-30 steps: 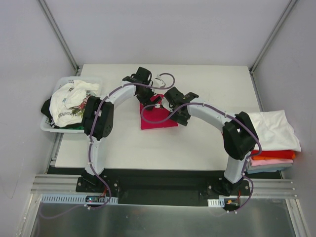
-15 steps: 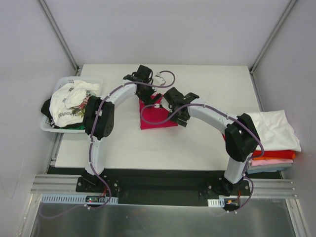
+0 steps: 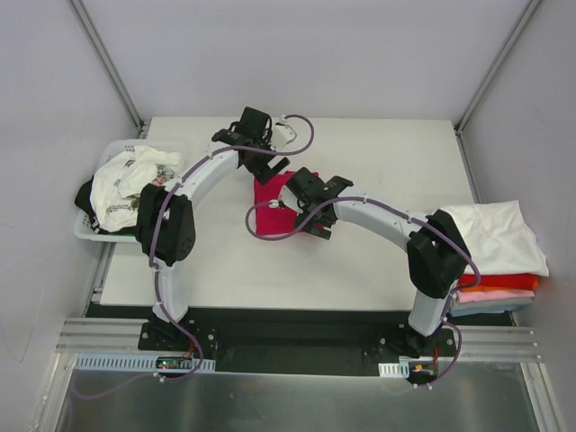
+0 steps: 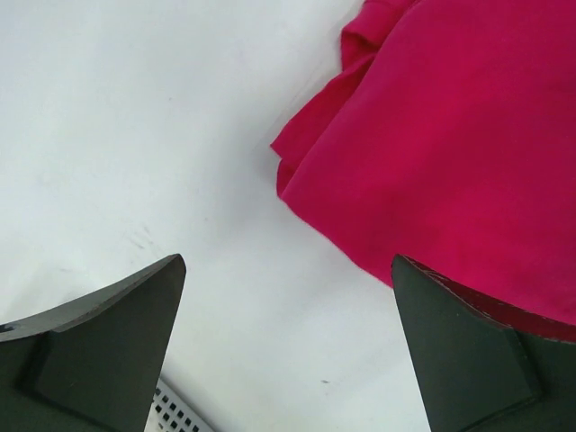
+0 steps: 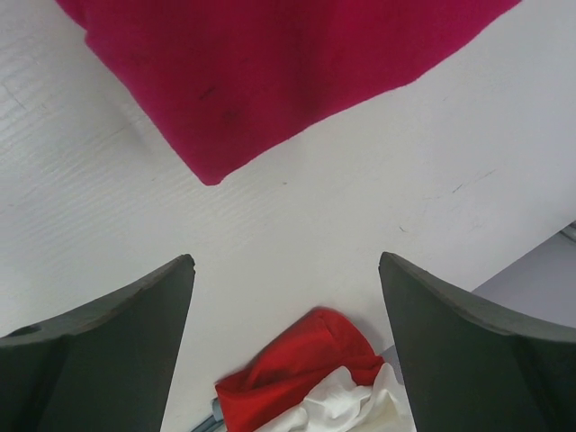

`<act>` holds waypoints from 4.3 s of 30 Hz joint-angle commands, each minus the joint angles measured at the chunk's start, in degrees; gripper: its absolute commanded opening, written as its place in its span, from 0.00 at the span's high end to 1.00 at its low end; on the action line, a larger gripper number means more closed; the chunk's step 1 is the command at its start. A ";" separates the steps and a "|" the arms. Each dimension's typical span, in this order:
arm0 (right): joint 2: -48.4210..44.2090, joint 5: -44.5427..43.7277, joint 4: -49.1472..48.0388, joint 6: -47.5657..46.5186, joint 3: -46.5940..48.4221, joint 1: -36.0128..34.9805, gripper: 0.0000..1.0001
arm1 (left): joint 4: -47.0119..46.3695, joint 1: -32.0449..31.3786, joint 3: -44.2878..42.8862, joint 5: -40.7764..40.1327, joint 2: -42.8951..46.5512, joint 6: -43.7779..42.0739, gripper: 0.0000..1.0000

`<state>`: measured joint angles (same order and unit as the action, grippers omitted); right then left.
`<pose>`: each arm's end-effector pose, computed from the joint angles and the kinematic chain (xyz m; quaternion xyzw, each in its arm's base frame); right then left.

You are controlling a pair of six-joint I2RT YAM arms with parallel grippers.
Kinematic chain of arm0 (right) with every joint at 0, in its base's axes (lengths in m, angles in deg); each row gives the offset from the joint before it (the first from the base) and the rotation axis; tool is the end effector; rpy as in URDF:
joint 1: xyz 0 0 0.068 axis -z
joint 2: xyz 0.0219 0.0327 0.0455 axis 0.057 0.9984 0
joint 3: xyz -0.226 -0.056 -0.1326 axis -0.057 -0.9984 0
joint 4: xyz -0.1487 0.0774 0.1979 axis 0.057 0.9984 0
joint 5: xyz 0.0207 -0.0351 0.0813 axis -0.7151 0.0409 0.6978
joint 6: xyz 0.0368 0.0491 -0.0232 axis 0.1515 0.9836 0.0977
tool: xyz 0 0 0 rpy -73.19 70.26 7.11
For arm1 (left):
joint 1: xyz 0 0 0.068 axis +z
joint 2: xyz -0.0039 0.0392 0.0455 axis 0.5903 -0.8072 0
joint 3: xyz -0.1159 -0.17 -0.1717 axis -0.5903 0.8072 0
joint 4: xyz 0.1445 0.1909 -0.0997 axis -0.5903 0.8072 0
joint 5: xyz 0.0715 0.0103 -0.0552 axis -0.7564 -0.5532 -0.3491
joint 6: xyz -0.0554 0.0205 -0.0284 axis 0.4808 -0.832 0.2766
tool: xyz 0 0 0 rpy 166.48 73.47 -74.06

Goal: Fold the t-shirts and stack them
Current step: Fold the long partially folded tshirt into a neat square

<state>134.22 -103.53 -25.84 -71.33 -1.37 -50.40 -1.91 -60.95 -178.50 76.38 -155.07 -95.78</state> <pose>0.2732 0.2667 0.2213 -0.6594 0.6954 -0.1762 0.2247 0.4195 -0.1971 0.2632 0.4417 0.8081 -0.0072 0.3897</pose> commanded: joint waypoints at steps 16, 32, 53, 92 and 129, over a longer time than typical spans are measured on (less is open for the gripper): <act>7.41 9.50 2.87 -4.14 9.43 -3.75 0.04 | 0.83 9.48 7.12 -5.75 7.54 -0.15 0.01; 16.11 7.31 2.26 -7.91 16.81 -3.67 0.02 | 0.57 11.15 11.44 -4.43 10.00 -0.94 0.01; 20.42 6.95 -1.44 -7.04 22.70 0.64 0.03 | 0.48 11.24 11.79 -4.25 10.09 -1.12 0.01; 26.13 15.48 7.62 -4.14 24.46 0.46 0.20 | 0.65 11.15 14.16 -3.64 15.62 -0.94 0.01; 1.71 -0.52 -5.22 8.86 14.35 1.87 0.12 | 0.74 10.45 16.80 -1.36 16.59 0.99 0.01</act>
<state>143.97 -101.93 -30.10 -66.85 12.12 -49.99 -1.43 -50.35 -161.87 73.15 -140.09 -95.58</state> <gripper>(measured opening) 0.875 0.993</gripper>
